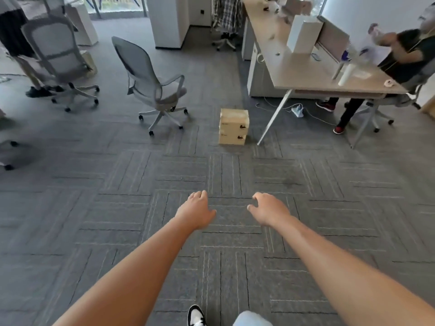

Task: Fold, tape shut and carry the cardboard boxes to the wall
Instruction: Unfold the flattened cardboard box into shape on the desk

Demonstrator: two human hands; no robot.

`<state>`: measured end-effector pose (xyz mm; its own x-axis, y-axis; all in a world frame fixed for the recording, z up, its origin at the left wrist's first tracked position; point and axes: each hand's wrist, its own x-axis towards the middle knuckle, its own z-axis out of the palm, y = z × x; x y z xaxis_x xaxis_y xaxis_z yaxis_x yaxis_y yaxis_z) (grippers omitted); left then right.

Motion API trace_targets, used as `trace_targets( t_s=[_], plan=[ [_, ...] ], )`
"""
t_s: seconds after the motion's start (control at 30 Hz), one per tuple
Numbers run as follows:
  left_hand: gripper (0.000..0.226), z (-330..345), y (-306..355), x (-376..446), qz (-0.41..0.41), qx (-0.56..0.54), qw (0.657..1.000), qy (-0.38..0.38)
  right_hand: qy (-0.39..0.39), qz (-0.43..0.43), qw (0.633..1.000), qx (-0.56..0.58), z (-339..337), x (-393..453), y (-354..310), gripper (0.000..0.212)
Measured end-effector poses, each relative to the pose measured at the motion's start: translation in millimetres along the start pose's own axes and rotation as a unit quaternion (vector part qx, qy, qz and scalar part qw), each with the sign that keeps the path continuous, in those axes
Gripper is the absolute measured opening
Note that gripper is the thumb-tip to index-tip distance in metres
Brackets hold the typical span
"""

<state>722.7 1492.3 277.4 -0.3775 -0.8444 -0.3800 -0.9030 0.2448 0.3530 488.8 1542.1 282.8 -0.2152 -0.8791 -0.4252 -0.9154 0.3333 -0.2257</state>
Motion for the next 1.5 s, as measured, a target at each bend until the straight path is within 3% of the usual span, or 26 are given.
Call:
trace_targets(
  t_s=[0.27, 0.57, 1.2, 1.5],
  plan=[
    [0.067, -73.2, -16.7, 157.3, 0.049, 0.051, 0.997, -0.021, 0.001, 0.025, 1.000, 0.017, -42.8, 137.7, -25.1, 0.050],
    [0.061, -153.6, -17.7, 392.4, 0.050, 0.097, 0.993, -0.042, -0.009, 0.021, 0.999, 0.038, -115.1, 368.7, -31.8, 0.049],
    [0.060, -312.2, 5.2, 889.9, 0.065, 0.047, 0.993, -0.081, 0.001, 0.079, 0.997, 0.021, -303.8, 832.4, -35.3, 0.050],
    [0.066, -350.1, 4.7, 1090.9, 0.037, 0.055, 0.993, -0.099, -0.022, 0.097, 0.995, 0.013, -345.2, 1026.2, -23.8, 0.044]
  ],
)
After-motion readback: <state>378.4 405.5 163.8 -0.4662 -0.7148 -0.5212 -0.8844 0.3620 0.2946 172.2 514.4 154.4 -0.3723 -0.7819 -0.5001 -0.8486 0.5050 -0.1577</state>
